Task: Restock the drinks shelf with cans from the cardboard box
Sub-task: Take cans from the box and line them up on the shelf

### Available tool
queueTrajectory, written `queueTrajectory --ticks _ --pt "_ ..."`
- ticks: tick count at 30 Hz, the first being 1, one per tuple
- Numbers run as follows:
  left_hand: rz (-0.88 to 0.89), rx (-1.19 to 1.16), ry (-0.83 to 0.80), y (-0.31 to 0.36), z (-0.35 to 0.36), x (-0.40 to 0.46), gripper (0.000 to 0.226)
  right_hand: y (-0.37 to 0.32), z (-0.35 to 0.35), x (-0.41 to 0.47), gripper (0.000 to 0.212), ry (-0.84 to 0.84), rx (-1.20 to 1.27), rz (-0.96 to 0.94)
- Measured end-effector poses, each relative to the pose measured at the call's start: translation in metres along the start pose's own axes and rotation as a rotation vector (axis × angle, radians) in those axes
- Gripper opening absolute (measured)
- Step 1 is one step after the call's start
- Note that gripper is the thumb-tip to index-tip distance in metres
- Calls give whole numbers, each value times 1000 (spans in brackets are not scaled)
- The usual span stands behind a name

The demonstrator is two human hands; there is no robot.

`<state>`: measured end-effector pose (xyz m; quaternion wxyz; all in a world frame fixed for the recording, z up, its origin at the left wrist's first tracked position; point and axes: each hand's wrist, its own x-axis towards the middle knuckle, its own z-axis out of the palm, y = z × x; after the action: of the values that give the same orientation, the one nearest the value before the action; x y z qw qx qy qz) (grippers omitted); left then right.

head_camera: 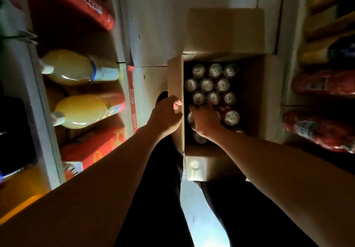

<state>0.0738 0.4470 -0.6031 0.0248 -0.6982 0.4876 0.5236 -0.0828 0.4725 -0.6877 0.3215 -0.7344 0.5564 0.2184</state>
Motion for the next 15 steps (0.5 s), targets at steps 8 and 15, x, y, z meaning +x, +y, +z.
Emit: queueTrajectory --ticks 8,15 --pt "318 152 -280 121 -70 -36 105 26 -198 -118 55 313 666 187" --pt "812 91 -204 372 -178 -197 56 49 -466 -334 23 725 937 124"
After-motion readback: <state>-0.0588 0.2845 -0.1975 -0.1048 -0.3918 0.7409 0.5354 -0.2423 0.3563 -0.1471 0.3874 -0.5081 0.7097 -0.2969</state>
